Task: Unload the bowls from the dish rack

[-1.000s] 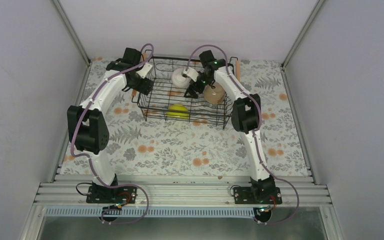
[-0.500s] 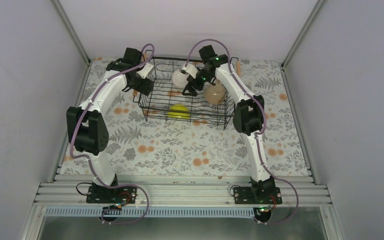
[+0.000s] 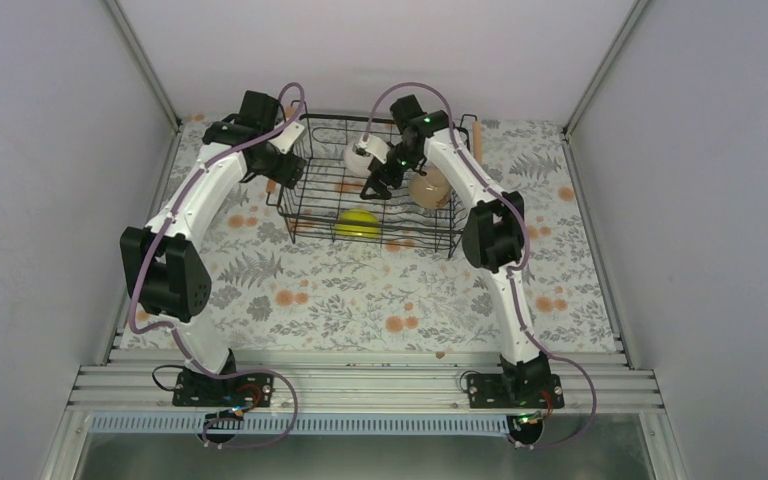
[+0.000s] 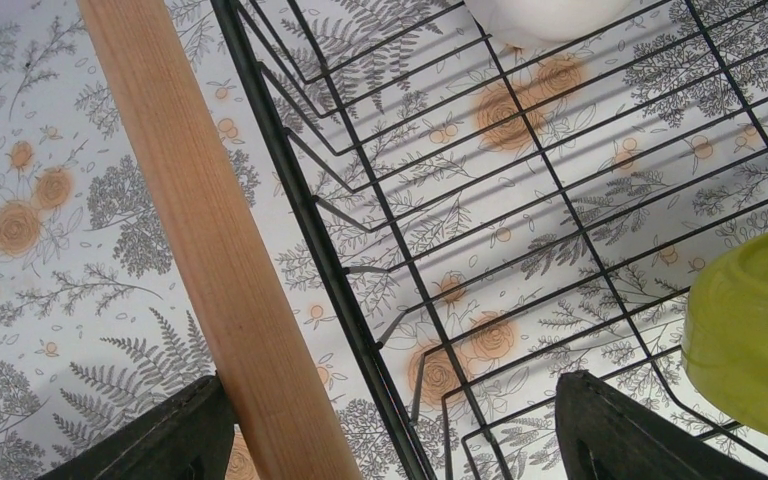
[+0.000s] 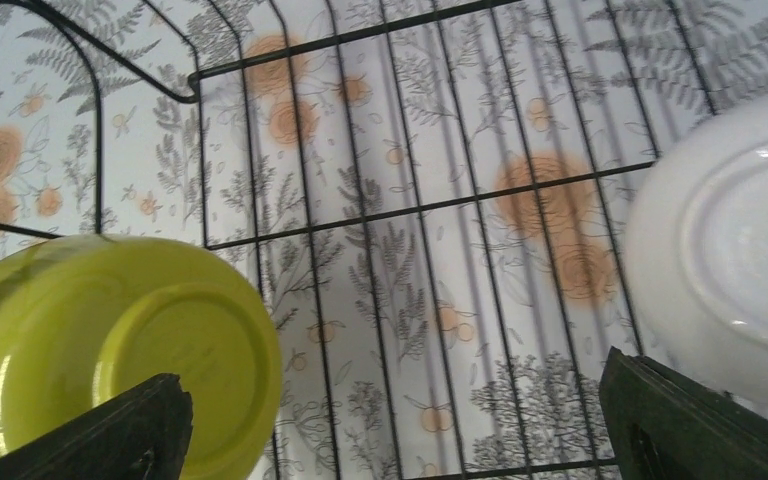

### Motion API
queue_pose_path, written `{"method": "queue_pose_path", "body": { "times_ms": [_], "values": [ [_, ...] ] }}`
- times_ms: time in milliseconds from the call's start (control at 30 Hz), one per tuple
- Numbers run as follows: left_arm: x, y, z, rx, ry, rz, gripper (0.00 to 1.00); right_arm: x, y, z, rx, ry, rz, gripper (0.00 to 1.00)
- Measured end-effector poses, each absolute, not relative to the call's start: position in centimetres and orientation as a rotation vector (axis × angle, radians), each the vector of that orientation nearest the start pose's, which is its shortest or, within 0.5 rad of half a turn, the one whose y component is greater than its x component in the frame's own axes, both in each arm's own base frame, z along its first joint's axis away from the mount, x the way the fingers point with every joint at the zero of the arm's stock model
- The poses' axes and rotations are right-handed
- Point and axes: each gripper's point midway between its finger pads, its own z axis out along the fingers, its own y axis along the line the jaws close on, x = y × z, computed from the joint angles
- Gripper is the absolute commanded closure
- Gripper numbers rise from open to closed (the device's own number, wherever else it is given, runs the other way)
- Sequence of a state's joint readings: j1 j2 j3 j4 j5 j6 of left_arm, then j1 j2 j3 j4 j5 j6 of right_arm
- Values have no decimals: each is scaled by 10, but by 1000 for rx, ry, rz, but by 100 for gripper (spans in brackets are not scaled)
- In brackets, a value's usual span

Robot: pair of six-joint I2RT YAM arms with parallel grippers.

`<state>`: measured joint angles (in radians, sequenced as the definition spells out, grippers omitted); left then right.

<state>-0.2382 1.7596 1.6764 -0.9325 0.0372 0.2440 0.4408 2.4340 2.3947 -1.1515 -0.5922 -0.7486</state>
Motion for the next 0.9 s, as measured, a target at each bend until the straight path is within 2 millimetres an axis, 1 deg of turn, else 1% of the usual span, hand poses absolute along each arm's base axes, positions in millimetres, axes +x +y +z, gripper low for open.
{"method": "queue_pose_path", "body": {
  "times_ms": [300,533,700,900],
  "values": [
    [435,-112,202,633,2506,-40,21,424,330,129,-1702,2056,757,0],
    [434,-110,197,632,2513,-31,21,418,333,126,-1731,2032,781,0],
    [434,-110,195,632,2517,-30,21,414,326,118,-1737,2052,791,0],
    [434,-108,192,630,2522,-28,21,405,325,117,-1757,2051,816,0]
  ]
}}
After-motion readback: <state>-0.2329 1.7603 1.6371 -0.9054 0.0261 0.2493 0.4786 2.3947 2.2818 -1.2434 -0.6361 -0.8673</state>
